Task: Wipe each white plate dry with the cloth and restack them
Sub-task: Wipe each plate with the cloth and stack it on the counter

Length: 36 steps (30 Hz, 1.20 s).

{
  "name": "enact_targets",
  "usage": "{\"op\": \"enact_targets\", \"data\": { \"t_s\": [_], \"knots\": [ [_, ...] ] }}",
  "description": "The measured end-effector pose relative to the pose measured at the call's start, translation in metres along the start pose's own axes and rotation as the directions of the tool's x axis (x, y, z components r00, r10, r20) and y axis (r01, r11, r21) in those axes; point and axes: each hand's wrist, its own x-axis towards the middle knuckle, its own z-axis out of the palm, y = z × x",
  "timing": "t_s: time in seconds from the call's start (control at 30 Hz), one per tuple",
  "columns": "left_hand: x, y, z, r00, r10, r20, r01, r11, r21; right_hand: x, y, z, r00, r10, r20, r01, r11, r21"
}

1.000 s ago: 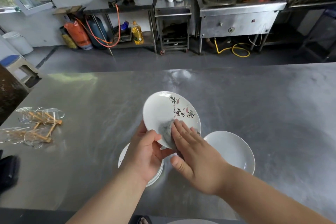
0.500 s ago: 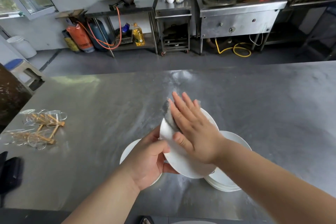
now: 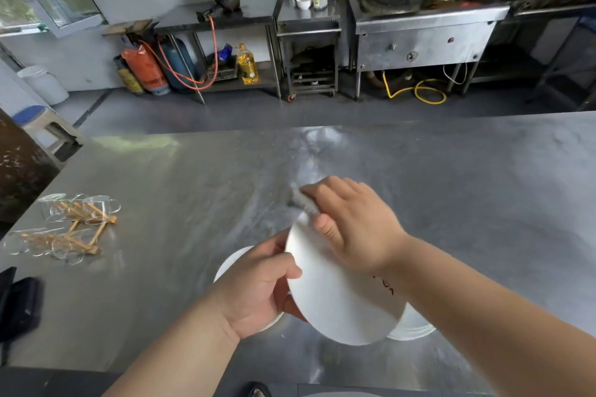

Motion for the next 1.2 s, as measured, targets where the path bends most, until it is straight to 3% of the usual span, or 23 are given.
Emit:
{"op": "enact_targets", "data": {
  "t_s": [0.1,0.17,0.3,0.4,0.47,0.57,0.63,0.7,0.77,0.97,1.07,1.2],
  "knots": [
    [-0.001,0.002,-0.006,0.999,0.041,0.001,-0.041,0.999,-0.006,-0.009,0.018,-0.005,0.951,0.310,-0.004,-0.310,0.949,0.054],
    [0.003,0.001,-0.004,0.999,0.050,-0.014,-0.050,0.999,0.004,-0.012,0.012,0.002,0.921,0.389,-0.012,-0.388,0.921,0.036],
    [0.017,-0.002,0.003,0.994,0.075,-0.075,-0.080,0.995,-0.062,-0.015,-0.029,0.013,0.982,0.157,0.104,-0.165,0.984,0.071],
    [0.021,0.002,-0.008,0.981,0.128,-0.143,-0.148,0.979,-0.139,-0.027,-0.048,0.015,0.969,-0.014,0.247,-0.026,0.988,0.155],
    [0.019,0.001,-0.014,0.982,0.133,-0.137,-0.153,0.978,-0.145,-0.037,-0.043,0.010,0.956,-0.087,0.279,0.062,0.993,0.097],
    [0.017,-0.010,-0.012,0.989,0.090,-0.121,-0.110,0.978,-0.176,-0.037,-0.028,-0.001,0.943,0.048,0.329,-0.017,0.995,-0.097],
    [0.020,-0.016,-0.006,0.993,0.061,-0.105,-0.080,0.980,-0.181,-0.032,-0.027,-0.003,0.937,0.159,0.311,-0.142,0.987,-0.078],
    [0.022,-0.013,-0.001,0.990,0.070,-0.120,-0.092,0.977,-0.195,-0.032,-0.036,0.000,0.959,0.116,0.259,-0.133,0.990,0.050],
    [0.021,-0.007,-0.002,0.990,0.093,-0.107,-0.116,0.966,-0.231,-0.041,-0.044,0.007,0.975,-0.002,0.222,-0.030,0.990,0.140],
    [0.019,-0.015,-0.002,0.984,0.062,-0.166,-0.113,0.942,-0.315,-0.071,-0.022,0.008,0.973,-0.122,0.195,0.115,0.992,0.050],
    [0.020,-0.016,0.000,0.977,0.044,-0.211,-0.103,0.954,-0.280,-0.078,0.000,0.000,0.982,-0.019,0.186,0.029,0.998,-0.054],
    [0.017,-0.020,0.004,0.985,0.042,-0.168,-0.062,0.992,-0.112,-0.065,0.019,-0.010,0.942,0.294,0.159,-0.283,0.955,-0.092]
  ]
}}
